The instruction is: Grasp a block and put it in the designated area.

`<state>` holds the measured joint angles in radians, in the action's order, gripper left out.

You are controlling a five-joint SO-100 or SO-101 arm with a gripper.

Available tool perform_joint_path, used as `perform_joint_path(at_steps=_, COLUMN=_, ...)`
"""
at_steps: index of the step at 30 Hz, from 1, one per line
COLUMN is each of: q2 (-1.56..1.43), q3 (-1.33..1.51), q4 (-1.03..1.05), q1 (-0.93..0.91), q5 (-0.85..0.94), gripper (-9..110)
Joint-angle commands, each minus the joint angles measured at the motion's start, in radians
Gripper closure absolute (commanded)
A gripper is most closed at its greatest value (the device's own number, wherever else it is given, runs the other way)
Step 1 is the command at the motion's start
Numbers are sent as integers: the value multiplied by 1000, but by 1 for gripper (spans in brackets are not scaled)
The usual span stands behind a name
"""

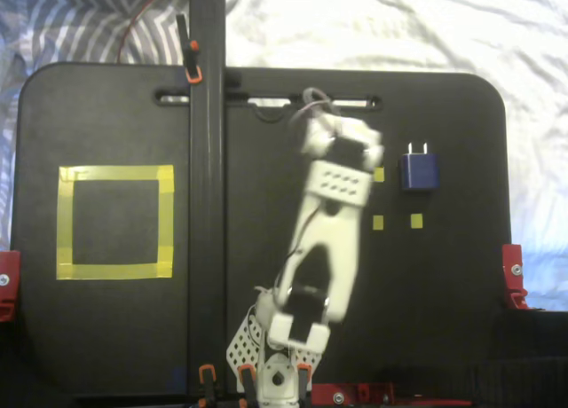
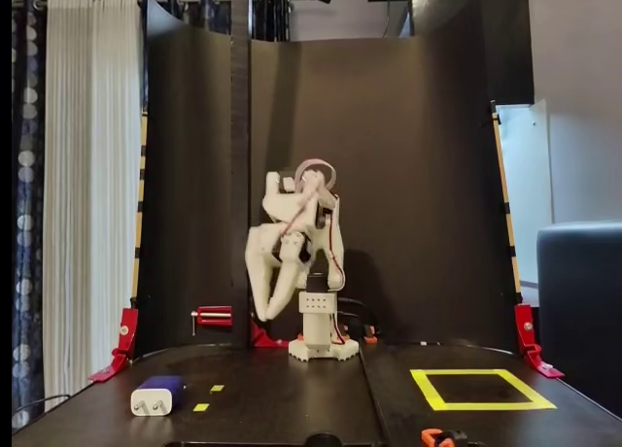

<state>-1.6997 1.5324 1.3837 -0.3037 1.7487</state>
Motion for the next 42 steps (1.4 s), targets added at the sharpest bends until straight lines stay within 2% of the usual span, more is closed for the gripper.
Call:
perform_joint_path(at_steps=1, q2=28, q3=-101, q4=94, q1=-60, q5=112, gripper=102)
perform_joint_path(at_steps=6, q2=101, q3=-183, q4=179, q1=-140, q5=276, gripper=102)
perform_joint_path(at_steps=16, q2=218, q3=-267, q4=160, q1=-227, q5=360, gripper=102)
perform_joint_path(at_steps=27, q2=387, q3=-374, q4=72, q1=-357, q5=457, gripper=101)
perform_joint_path(at_steps=42, q2=514, q3=-376, q4=-103, q1=-489, q5=548, gripper=101)
